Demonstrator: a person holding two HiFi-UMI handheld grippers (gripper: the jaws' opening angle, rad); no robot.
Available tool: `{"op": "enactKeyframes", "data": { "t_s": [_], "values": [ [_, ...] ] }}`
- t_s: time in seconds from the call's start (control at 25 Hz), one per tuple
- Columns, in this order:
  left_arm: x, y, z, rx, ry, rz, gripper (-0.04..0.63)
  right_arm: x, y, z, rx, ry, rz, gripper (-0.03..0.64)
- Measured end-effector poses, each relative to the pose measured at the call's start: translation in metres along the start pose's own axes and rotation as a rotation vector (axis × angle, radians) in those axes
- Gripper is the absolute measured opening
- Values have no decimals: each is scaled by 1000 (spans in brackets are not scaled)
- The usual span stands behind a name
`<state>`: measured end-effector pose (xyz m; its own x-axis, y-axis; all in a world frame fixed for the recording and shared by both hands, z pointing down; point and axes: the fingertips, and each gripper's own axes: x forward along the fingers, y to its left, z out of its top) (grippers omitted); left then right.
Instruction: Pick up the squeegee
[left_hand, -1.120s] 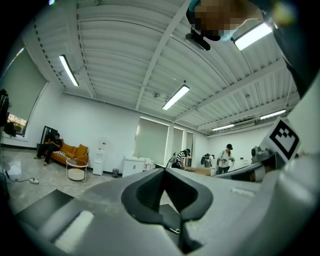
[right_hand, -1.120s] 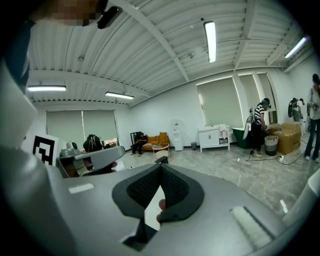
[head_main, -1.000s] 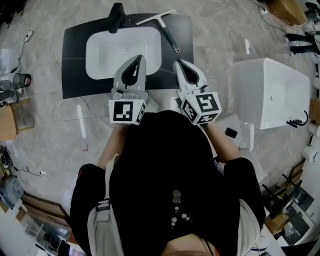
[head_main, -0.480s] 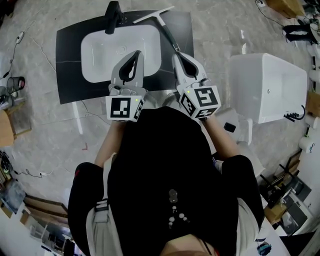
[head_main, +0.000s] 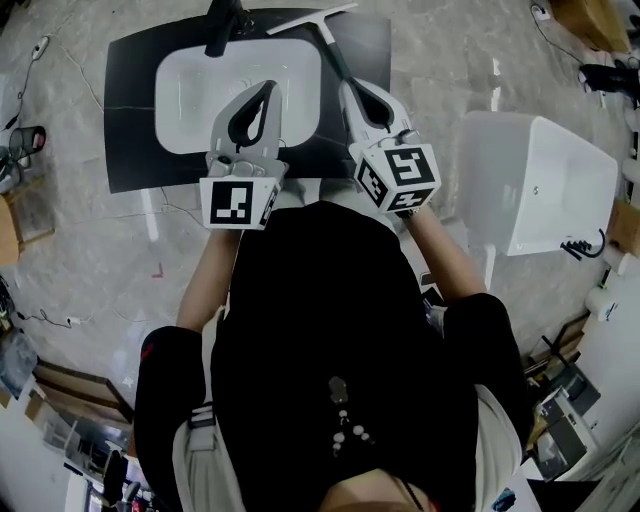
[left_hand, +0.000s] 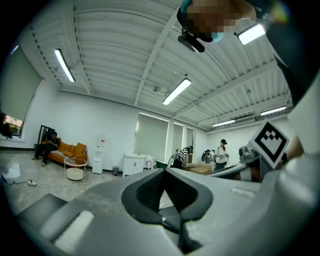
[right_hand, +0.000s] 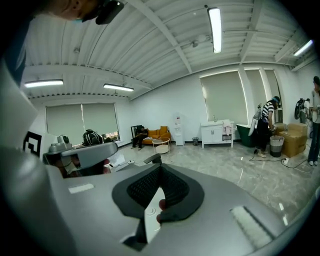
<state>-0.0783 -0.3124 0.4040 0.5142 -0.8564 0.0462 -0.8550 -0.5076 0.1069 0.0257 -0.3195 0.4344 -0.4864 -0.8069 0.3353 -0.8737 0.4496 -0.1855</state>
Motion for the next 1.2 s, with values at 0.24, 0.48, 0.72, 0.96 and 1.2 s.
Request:
{"op": "enactKeyframes", "data": {
  "t_s": [0.24, 0.48, 0.72, 0.96, 1.2],
  "values": [
    [23, 3, -4, -25, 10, 90, 2, 29, -18, 4, -31, 28, 83, 2],
    [49, 4, -11, -35, 20, 149, 2, 61, -51, -8, -24, 83, 110, 3],
    [72, 6, -16, -27, 18, 192, 2, 97, -80, -38, -31, 168, 108, 3],
    [84, 9, -21, -36, 24, 245, 2, 130, -107, -73, -34, 259, 83, 3],
    [83, 14, -41, -52, 55, 305, 2, 156, -121, -112, -31, 335, 80, 6]
  ]
}}
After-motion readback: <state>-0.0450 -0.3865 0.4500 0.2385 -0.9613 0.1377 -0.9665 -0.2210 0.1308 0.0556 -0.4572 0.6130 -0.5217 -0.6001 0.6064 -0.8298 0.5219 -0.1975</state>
